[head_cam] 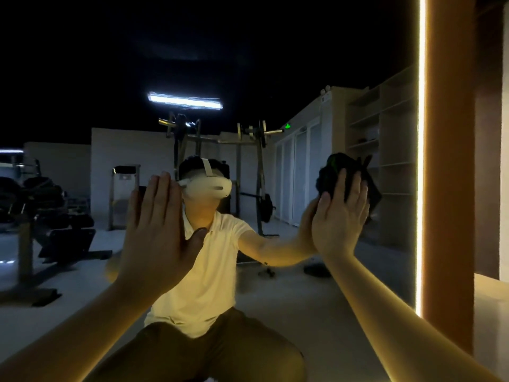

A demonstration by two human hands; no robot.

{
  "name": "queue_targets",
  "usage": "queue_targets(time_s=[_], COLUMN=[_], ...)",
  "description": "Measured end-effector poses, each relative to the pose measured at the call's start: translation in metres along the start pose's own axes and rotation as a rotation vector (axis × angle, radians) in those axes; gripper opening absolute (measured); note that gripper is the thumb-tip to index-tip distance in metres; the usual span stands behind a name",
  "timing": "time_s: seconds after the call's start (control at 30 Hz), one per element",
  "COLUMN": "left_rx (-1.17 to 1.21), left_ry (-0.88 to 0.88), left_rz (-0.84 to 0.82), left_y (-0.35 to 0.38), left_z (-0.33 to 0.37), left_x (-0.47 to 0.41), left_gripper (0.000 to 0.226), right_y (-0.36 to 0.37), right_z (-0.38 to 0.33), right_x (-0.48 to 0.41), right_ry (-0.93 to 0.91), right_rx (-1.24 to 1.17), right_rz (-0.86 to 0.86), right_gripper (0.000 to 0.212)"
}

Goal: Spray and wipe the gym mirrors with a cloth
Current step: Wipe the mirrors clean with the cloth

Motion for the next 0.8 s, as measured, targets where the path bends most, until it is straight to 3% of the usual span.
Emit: queue_targets(time_s=[0.07,0.23,0.4,0.5,0.63,0.7,0.8], left_rx=[0.005,0.083,0.11,0.125,0.118,0.087,0.075], left_ry=[-0.008,-0.062,-0.066,-0.061,-0.012,-0.04,-0.107], left_rz=[-0.007,-0.002,-0.022,-0.043,-0.068,-0.1,-0.082], left_y=[-0.001,-0.01,-0.018,-0.02,-0.012,-0.002,0.007], left_z=[-0.001,-0.019,-0.048,-0.05,-0.033,-0.021,-0.008], left_x=[0.002,0.034,0.07,0.081,0.088,0.088,0.088], left_gripper=[0.095,0.084,0.069,0.069,0.074,0.085,0.094], right_y=[0.01,0.031,0.048,0.052,0.045,0.036,0.021], right_z=[-0.037,-0.145,-0.233,-0.225,-0.16,-0.12,-0.052], right_x=[0.011,0.06,0.137,0.164,0.143,0.124,0.096], right_ry=[-0.032,-0.339,-0.843,-1.062,-0.984,-0.84,-0.551], right_rx=[-0.031,-0.143,-0.149,-0.166,-0.098,-0.075,-0.094], right_rz=[0.005,-0.017,-0.178,-0.204,-0.137,-0.102,-0.059], right_gripper=[0.062,0.061,0.055,0.051,0.063,0.068,0.055])
Point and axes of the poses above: each hand's wrist, its own x-axis away from the middle knuckle, its own y-axis out of the palm, z = x × y, the point moved 6 cm from there along -x, towards the middle knuckle, and after that the axes turned 11 degrees about -y, right-handed, at the moved point
